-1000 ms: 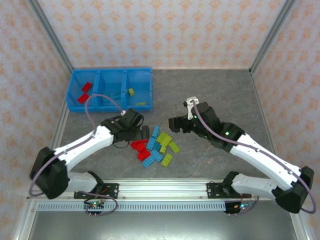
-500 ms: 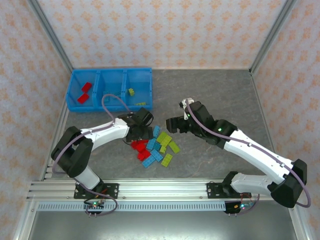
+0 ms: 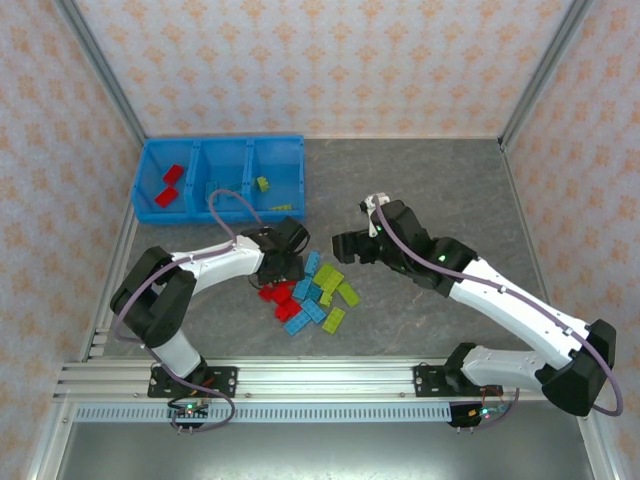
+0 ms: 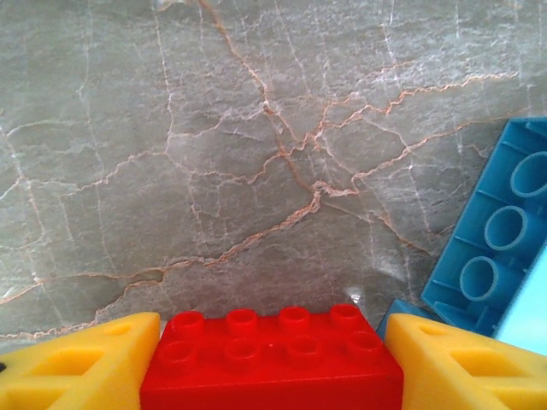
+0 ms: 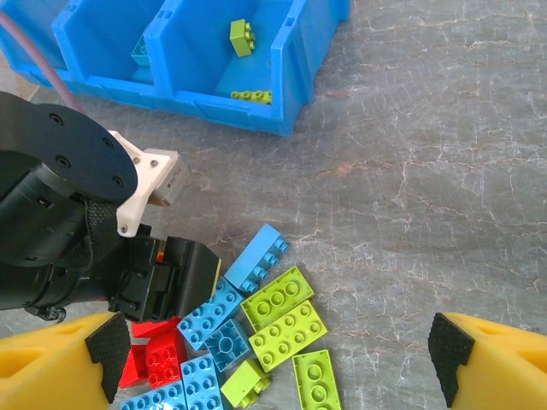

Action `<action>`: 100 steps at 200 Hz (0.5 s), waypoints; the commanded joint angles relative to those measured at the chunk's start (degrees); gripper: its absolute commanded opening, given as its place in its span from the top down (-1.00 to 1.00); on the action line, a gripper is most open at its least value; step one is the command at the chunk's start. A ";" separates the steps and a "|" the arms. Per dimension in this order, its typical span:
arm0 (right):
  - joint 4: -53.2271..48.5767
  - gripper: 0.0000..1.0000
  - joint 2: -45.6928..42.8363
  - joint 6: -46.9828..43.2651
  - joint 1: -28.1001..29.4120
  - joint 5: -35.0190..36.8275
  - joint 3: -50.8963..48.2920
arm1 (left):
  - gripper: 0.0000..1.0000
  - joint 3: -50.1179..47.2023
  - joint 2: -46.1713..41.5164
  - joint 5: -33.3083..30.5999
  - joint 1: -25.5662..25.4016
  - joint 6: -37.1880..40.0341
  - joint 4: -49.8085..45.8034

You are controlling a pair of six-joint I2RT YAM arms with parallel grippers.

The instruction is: Sort the legos into containers by color

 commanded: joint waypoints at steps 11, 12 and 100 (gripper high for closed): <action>-1.81 -0.85 -0.59 1.17 -0.15 1.70 2.29 | -0.18 -0.26 0.90 -0.98 -0.13 -0.90 0.33; -1.84 -0.85 -0.57 1.21 -0.13 1.70 2.29 | -0.17 -0.29 0.83 -0.98 -0.11 -0.93 0.30; -1.00 -0.86 -1.70 2.24 -0.18 1.79 2.79 | -0.08 6.89 -13.76 -10.71 10.83 4.21 -5.09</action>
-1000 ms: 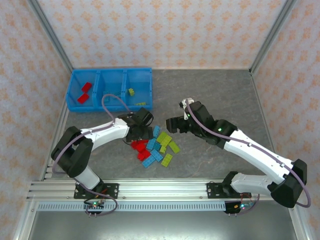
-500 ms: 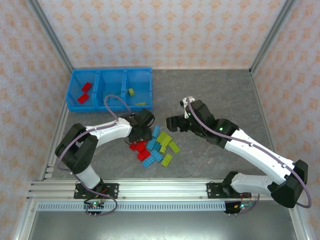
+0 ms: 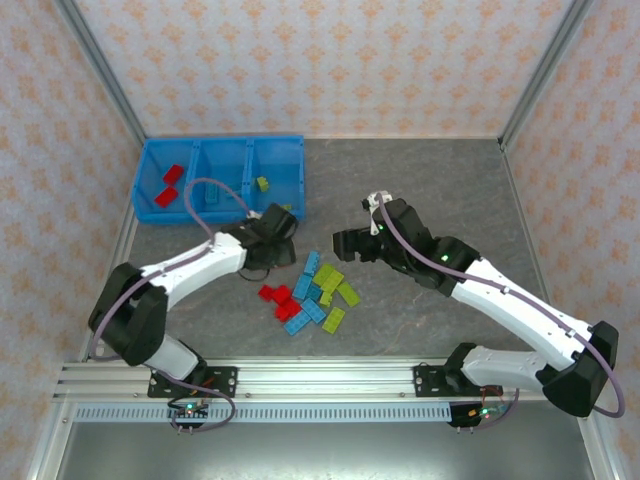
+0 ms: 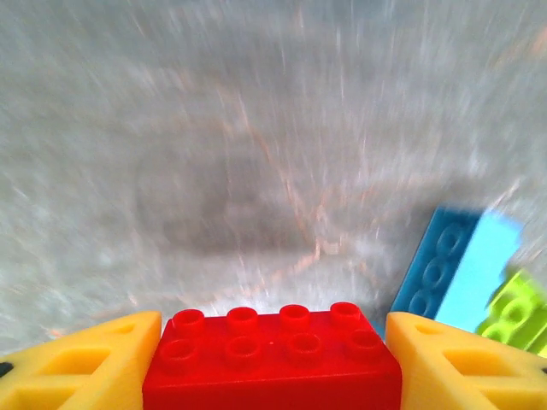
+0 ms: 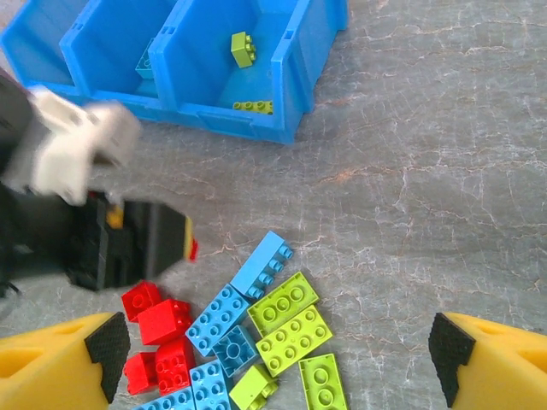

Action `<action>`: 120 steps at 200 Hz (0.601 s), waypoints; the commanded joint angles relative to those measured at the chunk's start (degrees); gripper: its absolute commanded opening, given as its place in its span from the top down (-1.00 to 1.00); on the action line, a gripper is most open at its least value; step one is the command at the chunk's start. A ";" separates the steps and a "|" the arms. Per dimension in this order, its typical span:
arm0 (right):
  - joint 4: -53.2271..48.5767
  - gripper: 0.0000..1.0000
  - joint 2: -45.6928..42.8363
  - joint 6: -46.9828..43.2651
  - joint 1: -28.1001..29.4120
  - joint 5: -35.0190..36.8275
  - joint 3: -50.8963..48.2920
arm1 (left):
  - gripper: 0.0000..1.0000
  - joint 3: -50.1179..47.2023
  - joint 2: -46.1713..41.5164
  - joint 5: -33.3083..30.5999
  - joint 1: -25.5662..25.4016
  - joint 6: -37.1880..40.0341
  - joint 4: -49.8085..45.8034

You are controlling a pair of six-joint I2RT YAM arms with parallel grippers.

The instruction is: Sort the legos into containers by color

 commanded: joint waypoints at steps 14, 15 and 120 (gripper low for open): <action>-0.46 -0.86 -0.93 1.09 -0.14 0.85 2.29 | -0.07 6.47 -6.03 -5.82 11.76 4.03 -2.11; -0.43 -0.86 -0.90 1.09 -0.13 0.81 2.33 | -0.07 6.67 -6.09 -5.82 12.15 4.11 -2.13; -1.27 -0.87 -4.32 2.67 -0.12 -0.78 -1.22 | -0.07 50.59 23.29 -2.49 43.68 8.51 -12.20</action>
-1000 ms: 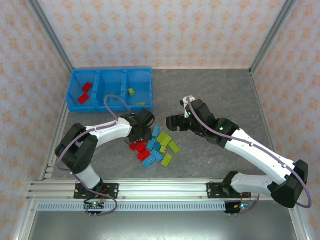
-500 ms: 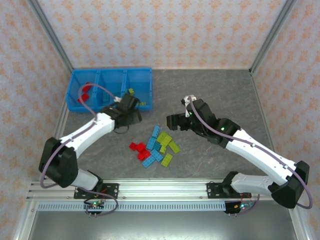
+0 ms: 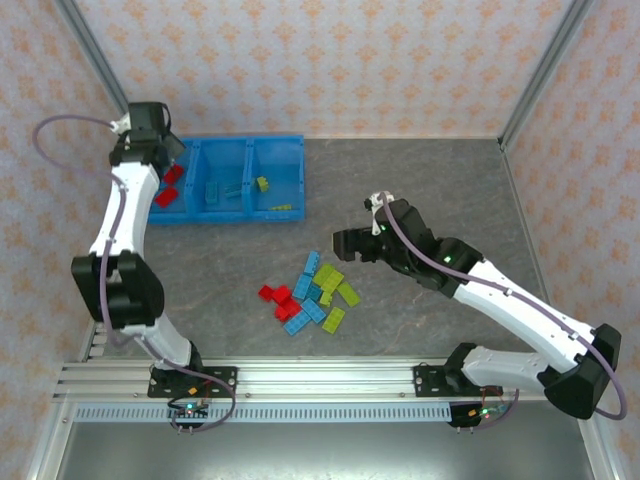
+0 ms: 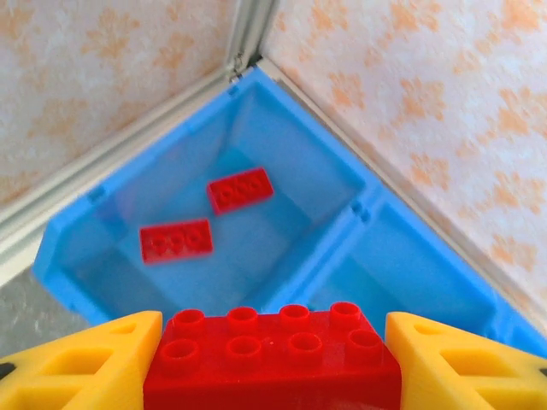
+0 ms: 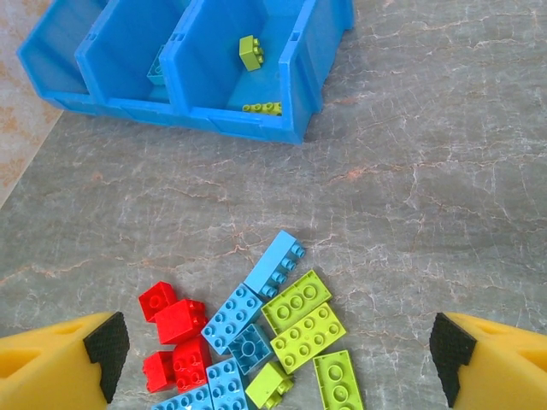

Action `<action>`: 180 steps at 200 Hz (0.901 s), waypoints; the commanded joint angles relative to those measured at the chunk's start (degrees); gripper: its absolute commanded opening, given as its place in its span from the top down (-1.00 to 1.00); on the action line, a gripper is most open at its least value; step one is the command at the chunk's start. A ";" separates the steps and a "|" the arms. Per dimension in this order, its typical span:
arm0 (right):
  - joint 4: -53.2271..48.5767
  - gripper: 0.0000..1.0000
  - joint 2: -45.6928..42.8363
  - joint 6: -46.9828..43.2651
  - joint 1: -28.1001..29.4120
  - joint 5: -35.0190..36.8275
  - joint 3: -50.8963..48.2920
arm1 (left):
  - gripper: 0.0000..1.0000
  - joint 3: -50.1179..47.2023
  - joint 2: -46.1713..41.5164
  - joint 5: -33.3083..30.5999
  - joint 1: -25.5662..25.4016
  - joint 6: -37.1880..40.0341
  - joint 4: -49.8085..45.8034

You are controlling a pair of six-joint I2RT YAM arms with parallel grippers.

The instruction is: Sort the legos into containers by color

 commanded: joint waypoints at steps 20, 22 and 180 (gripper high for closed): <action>-2.25 -0.87 -4.06 0.79 -0.12 0.91 -1.21 | -0.24 16.38 15.34 6.09 3.91 1.95 -11.19; -2.36 -0.87 -4.12 0.84 -0.12 1.02 -1.25 | -0.26 16.85 15.75 6.33 3.90 2.04 -11.32; 0.21 -0.65 11.79 8.54 0.41 -0.33 -10.71 | -0.64 -22.91 -31.06 25.12 -26.42 34.09 -1.45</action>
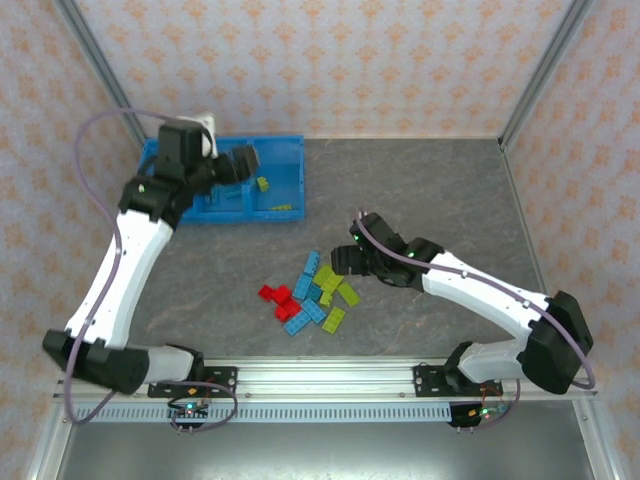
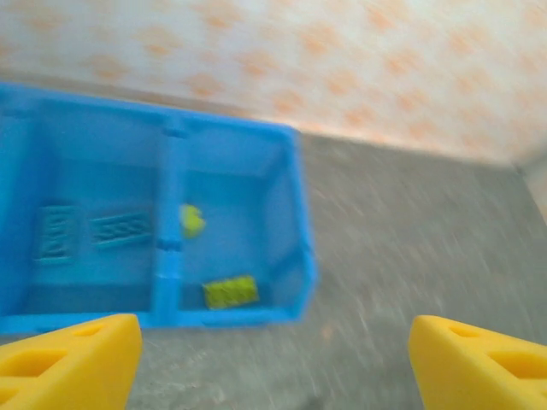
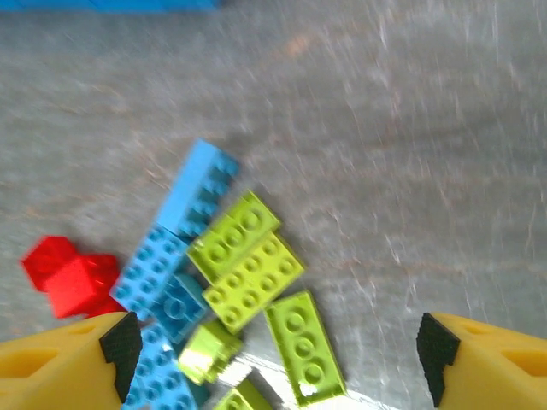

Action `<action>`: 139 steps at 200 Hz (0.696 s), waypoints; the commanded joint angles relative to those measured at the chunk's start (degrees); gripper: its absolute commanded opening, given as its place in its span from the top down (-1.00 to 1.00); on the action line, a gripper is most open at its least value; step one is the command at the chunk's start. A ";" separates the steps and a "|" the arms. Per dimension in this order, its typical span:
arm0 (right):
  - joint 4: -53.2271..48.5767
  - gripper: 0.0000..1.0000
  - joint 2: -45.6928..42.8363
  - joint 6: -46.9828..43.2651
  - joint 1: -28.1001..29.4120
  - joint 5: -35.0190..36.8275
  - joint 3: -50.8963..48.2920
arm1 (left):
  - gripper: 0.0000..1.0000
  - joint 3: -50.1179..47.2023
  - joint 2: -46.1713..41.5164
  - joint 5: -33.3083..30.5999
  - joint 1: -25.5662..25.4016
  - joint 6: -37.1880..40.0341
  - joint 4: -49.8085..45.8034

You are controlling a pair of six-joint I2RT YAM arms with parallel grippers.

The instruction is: Sort the legos into containers by color

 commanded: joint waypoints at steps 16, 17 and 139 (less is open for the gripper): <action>0.47 -0.59 2.13 0.04 0.62 -2.61 -6.08 | -0.70 -13.13 -7.30 11.65 -4.97 21.95 -1.11; 0.47 -0.59 2.27 -0.10 0.65 -2.76 -6.16 | -0.70 -13.36 -7.49 11.92 -5.15 22.35 -1.31; 1.57 0.46 18.66 -0.54 4.80 1.25 -1.84 | -1.00 -23.54 -16.39 11.15 -10.40 41.15 -3.52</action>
